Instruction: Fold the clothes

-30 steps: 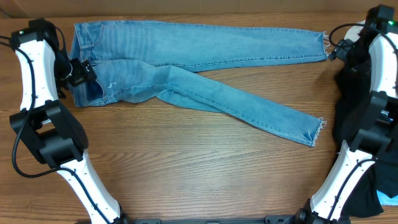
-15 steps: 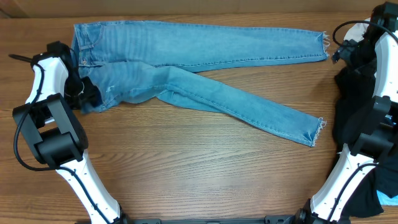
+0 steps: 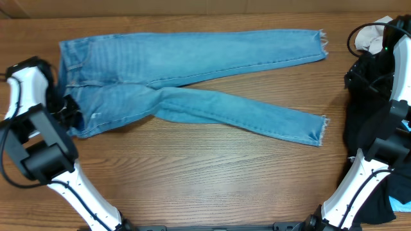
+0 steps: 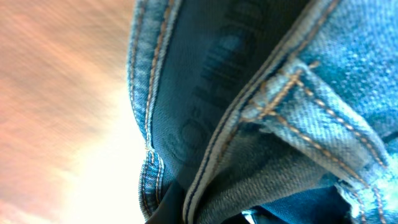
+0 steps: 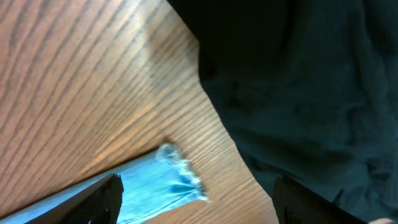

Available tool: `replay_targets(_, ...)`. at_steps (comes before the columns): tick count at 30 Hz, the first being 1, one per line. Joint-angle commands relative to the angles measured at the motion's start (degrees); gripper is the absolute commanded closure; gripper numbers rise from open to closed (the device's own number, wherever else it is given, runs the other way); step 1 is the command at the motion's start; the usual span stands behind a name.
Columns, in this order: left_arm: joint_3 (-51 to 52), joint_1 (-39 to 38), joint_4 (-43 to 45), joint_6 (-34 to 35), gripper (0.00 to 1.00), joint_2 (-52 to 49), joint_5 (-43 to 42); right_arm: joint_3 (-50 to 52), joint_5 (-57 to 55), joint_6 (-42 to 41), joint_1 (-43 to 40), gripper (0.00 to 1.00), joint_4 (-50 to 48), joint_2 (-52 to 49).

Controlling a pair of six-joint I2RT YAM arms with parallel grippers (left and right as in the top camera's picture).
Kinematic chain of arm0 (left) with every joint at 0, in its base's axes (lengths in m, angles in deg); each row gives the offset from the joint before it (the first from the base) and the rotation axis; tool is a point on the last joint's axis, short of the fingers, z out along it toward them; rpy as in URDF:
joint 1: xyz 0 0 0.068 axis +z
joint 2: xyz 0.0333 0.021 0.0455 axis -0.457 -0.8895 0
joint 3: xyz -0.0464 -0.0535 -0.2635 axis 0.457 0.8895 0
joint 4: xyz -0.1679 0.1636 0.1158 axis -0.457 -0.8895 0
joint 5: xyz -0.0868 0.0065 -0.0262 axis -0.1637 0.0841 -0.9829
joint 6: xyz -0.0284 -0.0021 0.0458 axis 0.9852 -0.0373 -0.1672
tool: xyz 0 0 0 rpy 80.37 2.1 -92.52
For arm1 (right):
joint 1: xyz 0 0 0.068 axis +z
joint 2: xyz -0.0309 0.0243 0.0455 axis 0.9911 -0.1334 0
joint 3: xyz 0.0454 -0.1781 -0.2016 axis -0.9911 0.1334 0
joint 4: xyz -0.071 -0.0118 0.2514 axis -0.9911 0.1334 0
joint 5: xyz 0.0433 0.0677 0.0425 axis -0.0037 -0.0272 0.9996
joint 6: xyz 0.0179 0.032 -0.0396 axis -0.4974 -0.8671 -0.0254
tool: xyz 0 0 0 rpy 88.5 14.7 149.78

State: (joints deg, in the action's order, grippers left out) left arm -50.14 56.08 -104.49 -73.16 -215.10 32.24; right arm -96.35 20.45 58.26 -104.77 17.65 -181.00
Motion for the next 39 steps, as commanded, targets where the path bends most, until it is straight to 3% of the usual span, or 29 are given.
replay_targets(1, 0.39, 2.49, -0.07, 2.19, 0.95, 2.78, 0.9, -1.03, 1.88, 0.37, -0.59, 0.2, -0.04, 3.26)
replay_targets(10, 0.42, 2.45, 1.01, 0.42, 0.95, 2.75, -1.25, -0.92, 2.54, 0.37, -0.5, 0.2, -0.07, 17.51)
replay_targets(16, 0.42, 2.45, 1.64, 0.44, 0.94, 2.75, -1.25, 5.97, 5.05, 1.22, 1.4, 0.19, -0.11, 27.41)
replay_targets(22, 0.42, 2.45, 1.95, 0.44, 0.94, 2.75, -1.27, 24.72, 5.31, 0.0, 1.6, 0.19, -8.28, 37.2)
replay_targets(28, 0.42, 2.45, 2.05, 0.42, 0.94, 2.75, -1.25, 56.65, 7.5, -0.09, 1.6, 0.12, -30.27, 53.35)
replay_targets(33, 0.42, 2.45, 2.08, 0.28, 0.94, 2.75, -1.25, 74.99, 14.69, -0.07, 1.6, 0.1, -44.98, 53.07)
replay_targets(39, 0.42, 2.45, 2.03, 0.28, 0.94, 2.75, -1.27, 86.38, 17.05, -1.4, 1.6, 0.1, -59.23, 48.39)
